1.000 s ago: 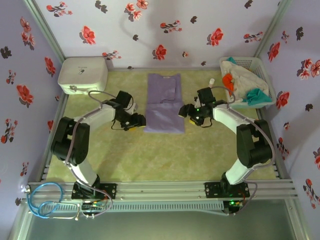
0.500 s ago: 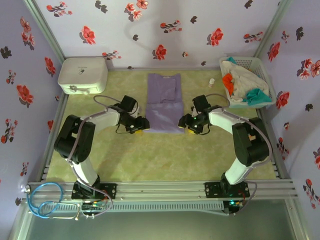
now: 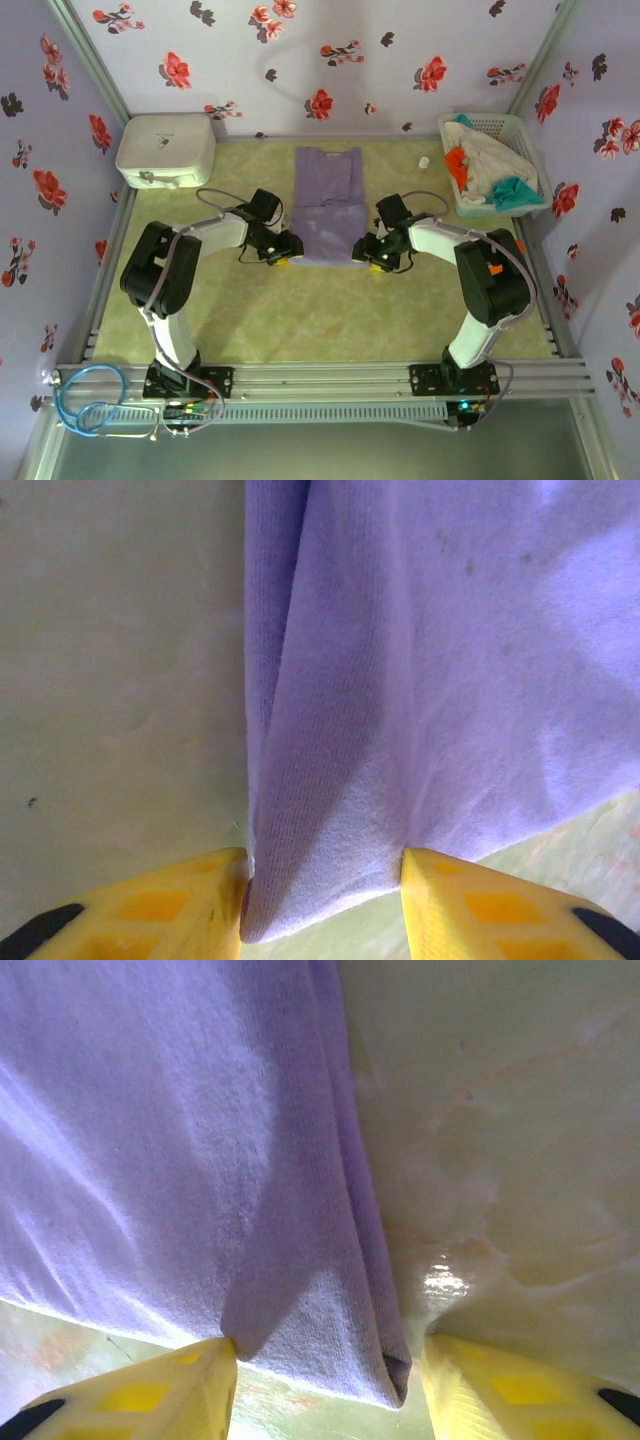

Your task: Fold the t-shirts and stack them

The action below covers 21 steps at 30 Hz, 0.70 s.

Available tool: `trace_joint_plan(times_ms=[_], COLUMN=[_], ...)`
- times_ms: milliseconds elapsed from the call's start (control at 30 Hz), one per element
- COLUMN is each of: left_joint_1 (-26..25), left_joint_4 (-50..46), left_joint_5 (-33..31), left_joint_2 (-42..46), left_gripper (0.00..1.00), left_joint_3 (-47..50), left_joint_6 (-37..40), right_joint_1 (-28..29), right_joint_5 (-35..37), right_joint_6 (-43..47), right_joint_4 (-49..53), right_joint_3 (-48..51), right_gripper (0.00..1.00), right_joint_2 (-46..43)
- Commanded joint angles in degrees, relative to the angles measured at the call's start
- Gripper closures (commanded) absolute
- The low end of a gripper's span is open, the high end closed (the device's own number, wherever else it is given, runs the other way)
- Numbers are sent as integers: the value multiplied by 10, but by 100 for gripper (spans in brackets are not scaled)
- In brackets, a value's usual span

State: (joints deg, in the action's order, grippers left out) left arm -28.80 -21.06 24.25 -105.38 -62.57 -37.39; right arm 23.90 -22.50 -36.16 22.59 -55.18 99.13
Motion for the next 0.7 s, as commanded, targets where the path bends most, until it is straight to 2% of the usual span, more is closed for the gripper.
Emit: trace_joint_plan(times_ms=[0, 367, 667], left_joint_1=[-5, -3, -2], left_joint_4=[-7, -68, -42], left_joint_5=[6, -21, -11], left_joint_2=[-8, 38, 13], left_gripper=[57, 52, 52], left_joint_3=[-14, -4, -8], left_joint_6=[-5, 11, -4], right_joint_1=[3, 5, 5], right_joint_5=[16, 11, 23], right_joint_6=[-7, -22, -31], right_joint_4=[-18, -35, -44], right_joint_3=[-5, -10, -4], right_gripper=[49, 64, 79], right_joint_2=[13, 19, 10])
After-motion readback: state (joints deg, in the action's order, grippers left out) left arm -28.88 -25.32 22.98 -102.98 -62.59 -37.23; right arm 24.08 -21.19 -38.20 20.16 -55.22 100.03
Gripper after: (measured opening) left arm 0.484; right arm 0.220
